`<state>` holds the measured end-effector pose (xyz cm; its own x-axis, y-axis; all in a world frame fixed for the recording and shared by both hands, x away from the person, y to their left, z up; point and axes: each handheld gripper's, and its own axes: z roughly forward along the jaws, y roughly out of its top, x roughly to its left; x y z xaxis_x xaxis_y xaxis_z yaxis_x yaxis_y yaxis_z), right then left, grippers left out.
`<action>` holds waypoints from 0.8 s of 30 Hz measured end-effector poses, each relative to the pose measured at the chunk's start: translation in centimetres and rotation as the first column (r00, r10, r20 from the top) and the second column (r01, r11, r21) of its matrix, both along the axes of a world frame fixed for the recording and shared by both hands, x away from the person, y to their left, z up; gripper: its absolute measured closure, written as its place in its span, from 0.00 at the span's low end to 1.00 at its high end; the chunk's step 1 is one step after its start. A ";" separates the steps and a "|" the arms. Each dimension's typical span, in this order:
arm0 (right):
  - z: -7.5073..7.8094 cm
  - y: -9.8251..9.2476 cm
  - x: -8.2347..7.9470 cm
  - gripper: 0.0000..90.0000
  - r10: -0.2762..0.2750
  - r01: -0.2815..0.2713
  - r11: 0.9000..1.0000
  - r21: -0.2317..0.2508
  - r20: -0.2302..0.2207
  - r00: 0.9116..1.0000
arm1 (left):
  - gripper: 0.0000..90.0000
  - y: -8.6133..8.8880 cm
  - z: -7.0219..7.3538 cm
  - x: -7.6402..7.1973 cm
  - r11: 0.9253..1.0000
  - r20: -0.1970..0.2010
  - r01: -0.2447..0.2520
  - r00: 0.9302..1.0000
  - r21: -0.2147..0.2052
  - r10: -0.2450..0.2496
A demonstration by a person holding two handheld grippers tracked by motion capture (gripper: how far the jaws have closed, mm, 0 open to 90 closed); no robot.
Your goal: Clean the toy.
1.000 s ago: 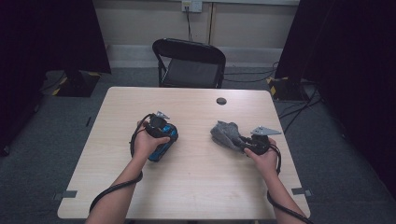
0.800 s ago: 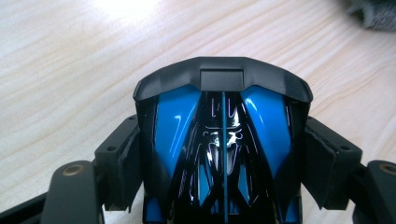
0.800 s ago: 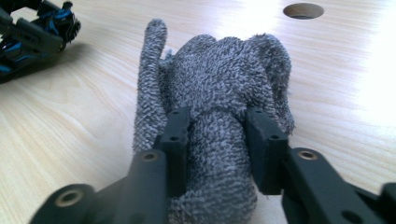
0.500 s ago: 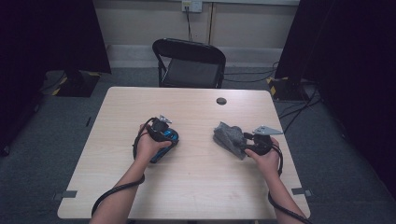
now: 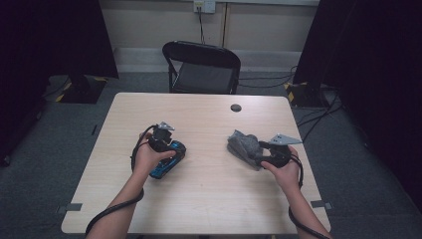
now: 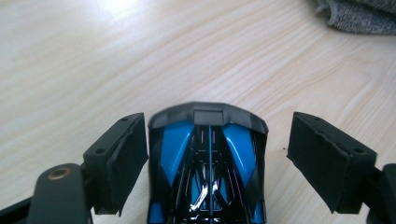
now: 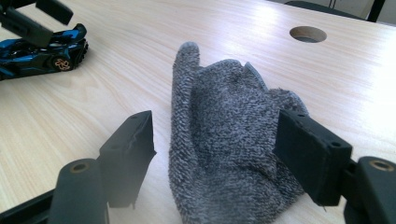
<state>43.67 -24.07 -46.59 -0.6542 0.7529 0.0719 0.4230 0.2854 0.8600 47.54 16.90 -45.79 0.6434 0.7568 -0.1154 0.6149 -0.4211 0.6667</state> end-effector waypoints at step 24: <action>0.1 2.0 -5.1 0.27 0.134 -0.133 0.991 0.035 -0.023 0.991 | 0.21 -2.8 0.7 -6.7 0.980 0.020 0.175 0.984 -0.099 -0.174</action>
